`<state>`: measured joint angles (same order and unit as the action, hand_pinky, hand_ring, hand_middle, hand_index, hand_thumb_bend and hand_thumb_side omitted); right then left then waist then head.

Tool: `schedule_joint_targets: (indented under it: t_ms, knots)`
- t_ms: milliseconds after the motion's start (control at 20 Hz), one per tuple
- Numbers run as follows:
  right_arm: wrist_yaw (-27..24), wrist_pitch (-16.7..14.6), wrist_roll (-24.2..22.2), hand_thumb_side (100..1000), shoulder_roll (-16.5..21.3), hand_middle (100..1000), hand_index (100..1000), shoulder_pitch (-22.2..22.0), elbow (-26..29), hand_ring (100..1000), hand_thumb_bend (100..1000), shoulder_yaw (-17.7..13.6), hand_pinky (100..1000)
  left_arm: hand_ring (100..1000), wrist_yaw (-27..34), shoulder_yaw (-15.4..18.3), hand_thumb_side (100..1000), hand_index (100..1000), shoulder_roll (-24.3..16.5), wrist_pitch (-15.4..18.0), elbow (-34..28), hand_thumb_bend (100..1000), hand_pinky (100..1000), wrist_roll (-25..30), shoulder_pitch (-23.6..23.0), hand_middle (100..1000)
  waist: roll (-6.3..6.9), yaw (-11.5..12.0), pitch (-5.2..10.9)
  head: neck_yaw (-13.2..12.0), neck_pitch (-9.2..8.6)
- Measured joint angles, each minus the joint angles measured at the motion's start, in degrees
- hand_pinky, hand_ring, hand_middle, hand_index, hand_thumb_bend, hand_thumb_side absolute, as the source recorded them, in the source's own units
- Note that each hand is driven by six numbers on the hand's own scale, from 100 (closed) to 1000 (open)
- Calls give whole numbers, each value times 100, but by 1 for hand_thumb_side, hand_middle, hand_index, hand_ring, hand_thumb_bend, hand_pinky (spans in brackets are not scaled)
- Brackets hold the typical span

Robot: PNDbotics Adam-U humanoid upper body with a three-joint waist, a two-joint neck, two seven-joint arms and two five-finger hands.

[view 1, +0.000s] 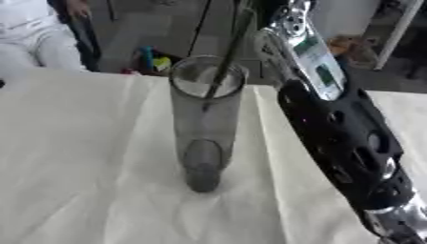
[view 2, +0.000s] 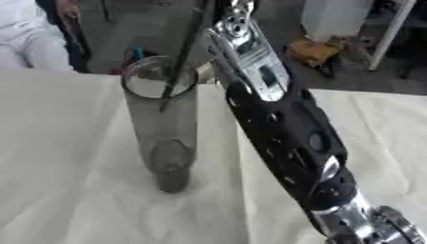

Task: Arrange flowers into the vase.

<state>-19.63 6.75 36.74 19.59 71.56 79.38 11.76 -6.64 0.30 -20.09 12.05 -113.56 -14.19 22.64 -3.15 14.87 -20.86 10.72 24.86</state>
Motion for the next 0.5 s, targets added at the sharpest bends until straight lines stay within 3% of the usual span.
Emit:
schedule_joint_targets:
  t_ms: [300, 400, 500]
  knots:
    - [486, 91, -88, 913, 44, 100, 164, -35, 115, 112, 100, 63, 100, 795, 0, 11, 970, 861, 0, -2, 0, 100, 694, -1, 0, 738, 0, -6, 0, -31, 0]
    - [655, 100, -113, 911, 44, 112, 186, -53, 130, 183, 100, 63, 112, 794, 0, 12, 969, 861, 0, -3, 0, 100, 694, -1, 0, 738, 0, -8, 0, -37, 0]
    - [813, 104, -124, 880, 45, 119, 186, -73, 142, 190, 100, 64, 115, 794, 0, 13, 969, 860, 0, -4, 0, 100, 694, -2, 0, 737, 0, -13, 0, -49, 0]
